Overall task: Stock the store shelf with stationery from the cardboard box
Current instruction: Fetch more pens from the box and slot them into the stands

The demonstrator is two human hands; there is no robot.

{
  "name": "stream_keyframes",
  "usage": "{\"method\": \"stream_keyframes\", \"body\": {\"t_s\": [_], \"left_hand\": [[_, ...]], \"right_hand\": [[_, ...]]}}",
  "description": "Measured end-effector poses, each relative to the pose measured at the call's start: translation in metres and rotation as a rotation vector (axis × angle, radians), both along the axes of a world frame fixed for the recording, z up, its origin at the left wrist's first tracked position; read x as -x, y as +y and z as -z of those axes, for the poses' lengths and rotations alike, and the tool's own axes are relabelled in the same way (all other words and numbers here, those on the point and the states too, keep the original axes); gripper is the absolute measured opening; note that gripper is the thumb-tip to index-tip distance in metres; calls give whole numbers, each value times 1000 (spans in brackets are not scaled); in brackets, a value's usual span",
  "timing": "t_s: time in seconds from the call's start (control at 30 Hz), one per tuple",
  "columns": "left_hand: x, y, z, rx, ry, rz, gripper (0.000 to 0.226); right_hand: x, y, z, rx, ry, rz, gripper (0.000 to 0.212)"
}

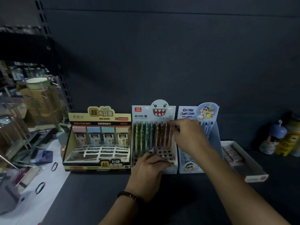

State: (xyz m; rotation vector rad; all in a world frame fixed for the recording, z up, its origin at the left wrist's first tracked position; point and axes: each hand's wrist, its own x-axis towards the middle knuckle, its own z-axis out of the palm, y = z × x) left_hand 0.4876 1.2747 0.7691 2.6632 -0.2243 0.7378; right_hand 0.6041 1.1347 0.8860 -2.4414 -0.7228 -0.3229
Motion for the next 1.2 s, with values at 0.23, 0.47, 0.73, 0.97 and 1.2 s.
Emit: {"method": "stream_keyframes", "body": {"t_s": [0.23, 0.47, 0.73, 0.97, 1.2], "left_hand": [[6, -1, 0, 67, 46, 54, 36], [25, -49, -23, -50, -15, 212, 20], [71, -274, -19, -154, 153, 544, 20], [136, -526, 44, -418, 349, 807, 23], [214, -744, 131, -637, 664, 1067, 23]], "right_hand": [[48, -53, 3, -12, -1, 85, 33], [114, -161, 41, -47, 126, 235, 20], [203, -343, 103, -2, 275, 458, 25], [344, -573, 181, 106, 433, 774, 23], [505, -760, 285, -41, 777, 1085, 44]]}}
